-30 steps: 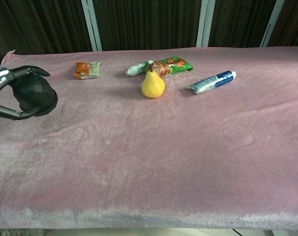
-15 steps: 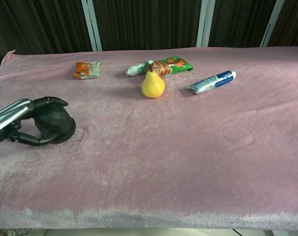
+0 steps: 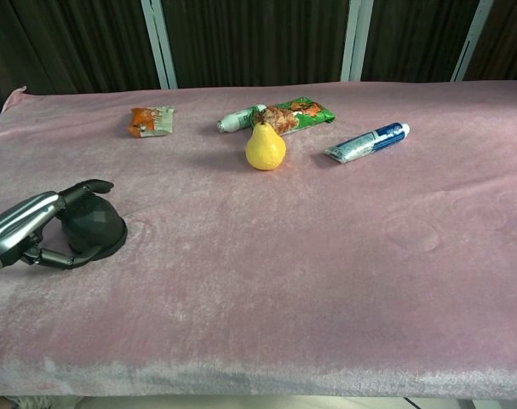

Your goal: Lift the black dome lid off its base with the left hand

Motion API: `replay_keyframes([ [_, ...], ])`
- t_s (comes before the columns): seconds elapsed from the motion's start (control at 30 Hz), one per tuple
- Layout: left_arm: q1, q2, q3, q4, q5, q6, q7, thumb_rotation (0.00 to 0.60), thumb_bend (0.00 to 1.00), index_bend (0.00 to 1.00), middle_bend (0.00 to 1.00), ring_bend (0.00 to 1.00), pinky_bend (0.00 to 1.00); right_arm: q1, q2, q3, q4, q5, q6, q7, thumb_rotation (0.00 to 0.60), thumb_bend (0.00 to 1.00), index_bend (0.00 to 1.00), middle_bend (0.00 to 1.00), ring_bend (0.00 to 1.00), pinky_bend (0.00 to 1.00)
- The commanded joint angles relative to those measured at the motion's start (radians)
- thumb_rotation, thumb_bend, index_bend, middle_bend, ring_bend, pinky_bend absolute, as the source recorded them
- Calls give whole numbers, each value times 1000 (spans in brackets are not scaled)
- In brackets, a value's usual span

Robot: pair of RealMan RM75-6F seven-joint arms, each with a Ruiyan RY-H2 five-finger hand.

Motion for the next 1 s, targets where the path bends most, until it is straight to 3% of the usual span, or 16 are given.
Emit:
replay_keyframes([
  [0.03, 2, 35, 4, -49, 7, 5, 2, 600, 400, 82, 68, 42, 193, 0, 0, 0, 0, -1, 1, 0, 600, 101, 0, 0, 0, 179],
  [0.33, 16, 119, -5, -211, 21, 67, 73, 600, 394, 74, 51, 16, 190, 2, -2, -2, 1, 0, -2, -3, 600, 101, 0, 0, 0, 179],
  [0.5, 23, 142, -16, -274, 23, 98, 106, 600, 393, 128, 76, 38, 190, 2, -2, -2, 1, 1, -3, -5, 600, 101, 0, 0, 0, 179],
  [0.8, 29, 134, -22, -274, 16, 109, 146, 600, 394, 165, 108, 73, 191, 1, -2, -3, 1, -1, 0, -3, 600, 101, 0, 0, 0, 179],
  [1.0, 50, 159, -38, -261, 4, 152, 230, 600, 394, 295, 232, 213, 213, -1, 1, -7, 0, -8, 3, 1, 600, 101, 0, 0, 0, 179],
])
